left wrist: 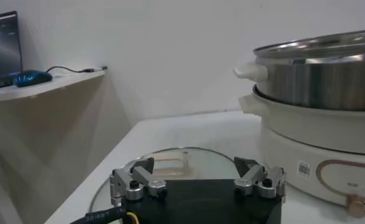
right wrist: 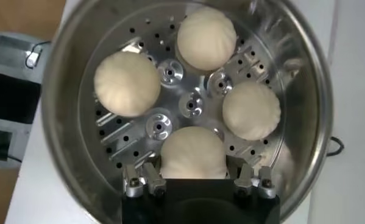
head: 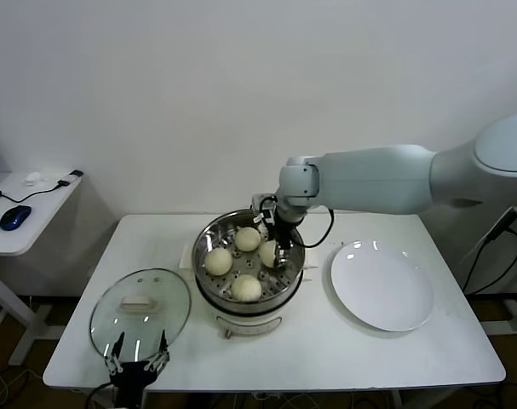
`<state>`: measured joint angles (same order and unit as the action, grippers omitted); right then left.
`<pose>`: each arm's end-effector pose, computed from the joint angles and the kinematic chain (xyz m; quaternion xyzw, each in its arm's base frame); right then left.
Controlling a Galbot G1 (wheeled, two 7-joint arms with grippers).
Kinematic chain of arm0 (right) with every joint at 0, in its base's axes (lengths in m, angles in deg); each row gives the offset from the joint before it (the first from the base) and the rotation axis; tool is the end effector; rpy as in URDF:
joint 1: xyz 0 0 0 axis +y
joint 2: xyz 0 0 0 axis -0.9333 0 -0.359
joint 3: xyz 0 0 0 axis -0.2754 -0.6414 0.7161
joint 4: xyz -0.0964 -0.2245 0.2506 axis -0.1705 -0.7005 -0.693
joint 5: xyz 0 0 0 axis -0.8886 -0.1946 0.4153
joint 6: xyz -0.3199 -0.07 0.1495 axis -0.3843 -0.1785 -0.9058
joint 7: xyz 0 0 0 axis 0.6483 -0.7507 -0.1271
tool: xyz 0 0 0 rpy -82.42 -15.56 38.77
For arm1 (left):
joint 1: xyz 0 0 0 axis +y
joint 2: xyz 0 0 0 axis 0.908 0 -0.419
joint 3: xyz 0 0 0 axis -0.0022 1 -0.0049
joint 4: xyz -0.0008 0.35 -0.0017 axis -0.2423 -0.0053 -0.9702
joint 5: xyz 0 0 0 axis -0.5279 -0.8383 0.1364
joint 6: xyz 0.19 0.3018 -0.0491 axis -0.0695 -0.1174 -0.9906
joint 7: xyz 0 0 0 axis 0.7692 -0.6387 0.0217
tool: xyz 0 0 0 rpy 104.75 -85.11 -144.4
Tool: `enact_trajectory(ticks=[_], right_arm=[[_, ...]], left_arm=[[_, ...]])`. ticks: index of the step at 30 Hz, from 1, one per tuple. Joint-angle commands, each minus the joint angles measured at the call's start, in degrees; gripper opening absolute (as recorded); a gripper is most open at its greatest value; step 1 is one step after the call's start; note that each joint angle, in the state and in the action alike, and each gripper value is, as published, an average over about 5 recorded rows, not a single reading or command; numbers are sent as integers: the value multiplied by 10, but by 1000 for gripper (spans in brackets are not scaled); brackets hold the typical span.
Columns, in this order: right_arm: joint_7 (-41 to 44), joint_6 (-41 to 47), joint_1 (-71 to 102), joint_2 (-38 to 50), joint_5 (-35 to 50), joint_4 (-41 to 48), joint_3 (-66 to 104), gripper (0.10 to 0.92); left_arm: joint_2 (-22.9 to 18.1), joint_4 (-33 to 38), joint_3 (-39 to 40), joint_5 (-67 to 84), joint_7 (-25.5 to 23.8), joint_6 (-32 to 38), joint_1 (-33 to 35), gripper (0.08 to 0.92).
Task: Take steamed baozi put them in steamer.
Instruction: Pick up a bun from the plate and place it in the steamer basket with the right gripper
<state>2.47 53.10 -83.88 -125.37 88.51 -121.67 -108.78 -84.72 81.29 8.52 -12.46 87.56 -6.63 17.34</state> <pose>0.5453 0.1296 -0.0977 0.5379 -0.5188 0.5478 0.3761 0.1092 0.0302 -0.3677 0.0777 -0.9851 -0.0643 0.1395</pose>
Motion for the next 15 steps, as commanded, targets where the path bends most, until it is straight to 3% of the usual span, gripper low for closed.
enact_trajectory(ticks=[1,7,15], right_arm=[[-7,8,30,-21,-19,19,-3,696],[11,-14,21,-16,-20,13,0,703],[62,-80,-6,18,-21,13,28,819]], left_arm=[[0,-1,0,1,0,0,0,823],[0,-3,0,3,0,-1,-3,823],[0,1,1,2,0,-2,-1,823]])
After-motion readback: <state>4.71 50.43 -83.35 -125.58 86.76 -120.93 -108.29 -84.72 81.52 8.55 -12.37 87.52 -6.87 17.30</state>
